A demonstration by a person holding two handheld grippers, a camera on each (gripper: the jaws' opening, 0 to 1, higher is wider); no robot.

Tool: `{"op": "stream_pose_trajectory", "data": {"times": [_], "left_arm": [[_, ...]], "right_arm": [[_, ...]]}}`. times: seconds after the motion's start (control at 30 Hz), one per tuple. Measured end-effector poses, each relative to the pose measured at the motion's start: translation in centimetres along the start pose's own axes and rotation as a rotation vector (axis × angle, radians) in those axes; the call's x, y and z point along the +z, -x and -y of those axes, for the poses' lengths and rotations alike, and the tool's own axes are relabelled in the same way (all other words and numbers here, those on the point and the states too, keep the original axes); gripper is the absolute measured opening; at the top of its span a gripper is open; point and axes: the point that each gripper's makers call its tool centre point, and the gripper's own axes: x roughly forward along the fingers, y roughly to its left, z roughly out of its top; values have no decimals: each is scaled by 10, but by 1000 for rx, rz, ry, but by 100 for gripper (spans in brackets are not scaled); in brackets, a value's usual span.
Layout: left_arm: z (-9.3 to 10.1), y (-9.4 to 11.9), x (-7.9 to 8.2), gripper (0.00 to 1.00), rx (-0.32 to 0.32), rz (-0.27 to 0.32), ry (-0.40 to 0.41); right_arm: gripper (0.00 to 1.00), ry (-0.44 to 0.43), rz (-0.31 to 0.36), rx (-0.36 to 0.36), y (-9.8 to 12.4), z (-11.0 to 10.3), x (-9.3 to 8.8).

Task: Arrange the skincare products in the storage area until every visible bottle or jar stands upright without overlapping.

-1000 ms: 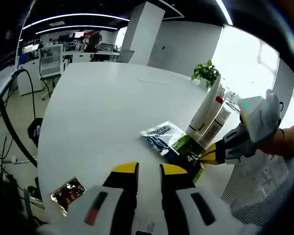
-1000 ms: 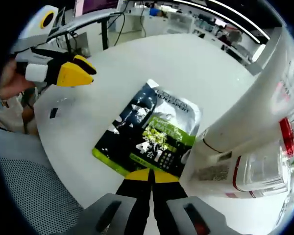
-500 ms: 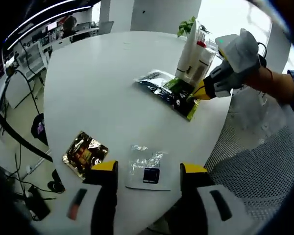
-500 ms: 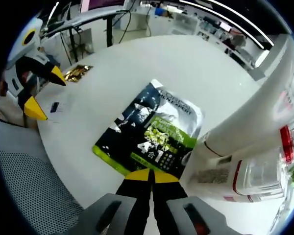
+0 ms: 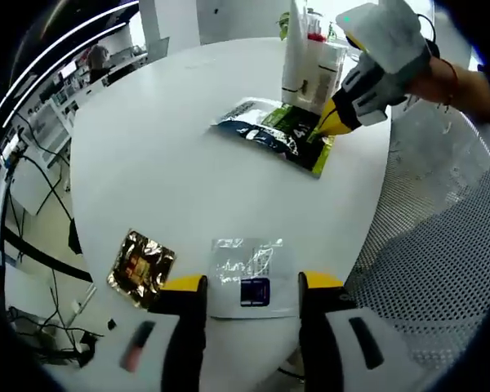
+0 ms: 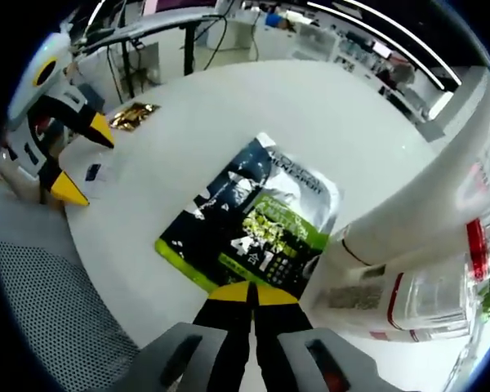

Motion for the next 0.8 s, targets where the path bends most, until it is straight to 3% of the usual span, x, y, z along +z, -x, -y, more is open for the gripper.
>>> {"op": "stream_pose_trajectory", "data": {"times": [0.13,0.33,0.73,0.8], "left_arm": [[-4,0,-1,41,-1,-15,25],[-2,5,11,41,-17,23,16],[-4,1,37,41,-34,14,-166],[-3,-4,42,41,-42,-6,-268]], "right_arm": [[0,29,1,-7,0,0,0],[0,39,2,-5,0,0,0],[0,41,3,-2,0,0,1],[0,45,3,-3,0,0,1]]}}
